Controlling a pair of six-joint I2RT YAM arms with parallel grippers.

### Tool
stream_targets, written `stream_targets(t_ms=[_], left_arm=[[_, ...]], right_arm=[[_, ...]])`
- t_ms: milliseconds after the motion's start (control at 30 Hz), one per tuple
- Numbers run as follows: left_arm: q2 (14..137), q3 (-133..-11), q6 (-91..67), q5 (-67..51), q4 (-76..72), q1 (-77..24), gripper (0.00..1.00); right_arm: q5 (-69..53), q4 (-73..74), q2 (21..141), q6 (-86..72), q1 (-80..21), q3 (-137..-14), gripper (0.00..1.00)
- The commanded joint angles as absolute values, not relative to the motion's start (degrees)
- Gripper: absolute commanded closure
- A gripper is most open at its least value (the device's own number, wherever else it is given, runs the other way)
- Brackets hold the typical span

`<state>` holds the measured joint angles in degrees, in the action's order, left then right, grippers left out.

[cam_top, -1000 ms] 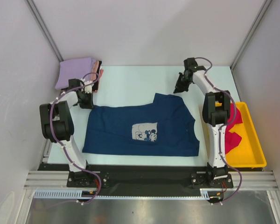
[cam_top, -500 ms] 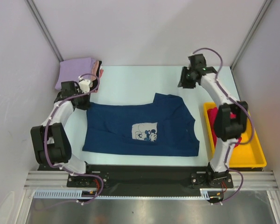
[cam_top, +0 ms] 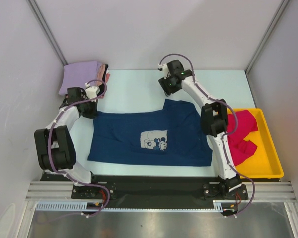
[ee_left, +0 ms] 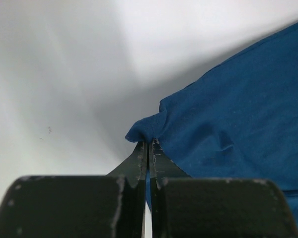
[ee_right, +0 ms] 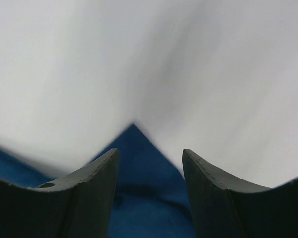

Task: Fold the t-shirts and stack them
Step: Fold the tshirt

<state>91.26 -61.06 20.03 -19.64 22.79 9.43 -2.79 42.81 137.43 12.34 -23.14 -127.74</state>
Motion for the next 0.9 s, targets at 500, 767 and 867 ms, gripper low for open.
stream_targets(t_ms=[500, 767, 867], left_arm=[[92.5, -61.2, 20.7, -19.6, 21.9, 9.8, 1.00], [93.0, -62.4, 20.7, -19.4, 22.3, 9.8, 1.00], [92.7, -62.5, 21.1, -19.3, 22.2, 9.8, 1.00]], right_arm=[[-1.7, 46.6, 149.5, 10.6, -25.8, -135.9, 0.57], [-2.4, 46.0, 147.1, 9.5, -25.9, -131.0, 0.70], [-1.1, 45.4, 147.0, 8.7, -25.8, -130.3, 0.89]])
